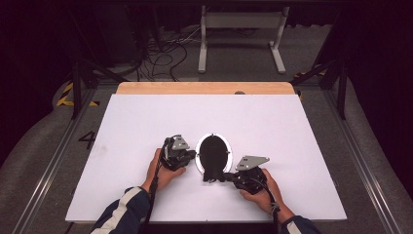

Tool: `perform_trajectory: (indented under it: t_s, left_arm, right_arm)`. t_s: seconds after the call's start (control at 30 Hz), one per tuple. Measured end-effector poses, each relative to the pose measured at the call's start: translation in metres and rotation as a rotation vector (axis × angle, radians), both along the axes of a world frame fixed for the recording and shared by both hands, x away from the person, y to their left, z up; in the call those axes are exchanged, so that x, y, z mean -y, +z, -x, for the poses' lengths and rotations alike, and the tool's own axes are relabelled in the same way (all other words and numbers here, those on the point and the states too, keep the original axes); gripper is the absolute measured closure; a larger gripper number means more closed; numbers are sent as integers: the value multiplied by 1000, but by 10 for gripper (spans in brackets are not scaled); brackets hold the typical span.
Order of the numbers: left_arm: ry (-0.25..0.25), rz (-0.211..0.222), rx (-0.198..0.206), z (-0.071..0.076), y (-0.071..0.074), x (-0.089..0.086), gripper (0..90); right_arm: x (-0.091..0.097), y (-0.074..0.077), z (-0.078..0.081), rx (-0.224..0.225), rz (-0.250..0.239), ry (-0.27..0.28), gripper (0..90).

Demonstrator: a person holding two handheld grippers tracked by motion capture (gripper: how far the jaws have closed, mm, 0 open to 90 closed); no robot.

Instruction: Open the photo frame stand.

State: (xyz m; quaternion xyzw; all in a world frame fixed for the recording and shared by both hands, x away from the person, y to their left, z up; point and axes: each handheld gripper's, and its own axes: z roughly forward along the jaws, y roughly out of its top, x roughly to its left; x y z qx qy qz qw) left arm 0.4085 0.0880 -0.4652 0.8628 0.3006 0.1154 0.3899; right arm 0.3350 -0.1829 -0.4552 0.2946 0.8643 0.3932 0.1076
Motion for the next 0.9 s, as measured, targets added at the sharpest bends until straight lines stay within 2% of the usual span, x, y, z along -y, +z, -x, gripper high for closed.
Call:
perform_trajectory:
  t_s: [0.1,0.13,0.2,0.23,0.3,0.5,0.6,0.7,0.73,0.8,0.9]
  left_arm:
    - [-10,14,-13,0,0,-3,822]
    - [-19,6,-10,1,1,-3,821]
    - [-17,2,-13,2,0,-2,831]
    - [-33,-10,-10,4,1,-2,839]
    - [-54,-4,-30,6,1,-2,865]
    - [-49,13,-38,5,0,-3,868]
    - [-50,12,-32,5,0,-2,864]
    - [-55,3,-25,7,1,-4,820]
    - [-67,1,-25,9,1,-4,812]
    - [-88,-19,-5,15,3,-6,807]
    - [-134,-22,20,26,9,-12,802]
  right_arm:
    - [1,0,0,-1,3,-2,900]
    - [1,0,0,0,5,-2,900]
    - [0,0,0,-1,4,-3,900]
    - [0,0,0,-3,2,-4,900]
    - [0,-1,1,-1,-3,-10,900]
    - [1,-2,1,-12,-20,-15,900]
    - [0,-2,1,-5,-13,-17,900]
    - [0,-2,1,1,-4,-13,900]
    - [0,-1,1,0,5,-11,900]
    - [3,0,0,-14,-9,-11,900]
    - [5,2,2,-32,-11,0,900]
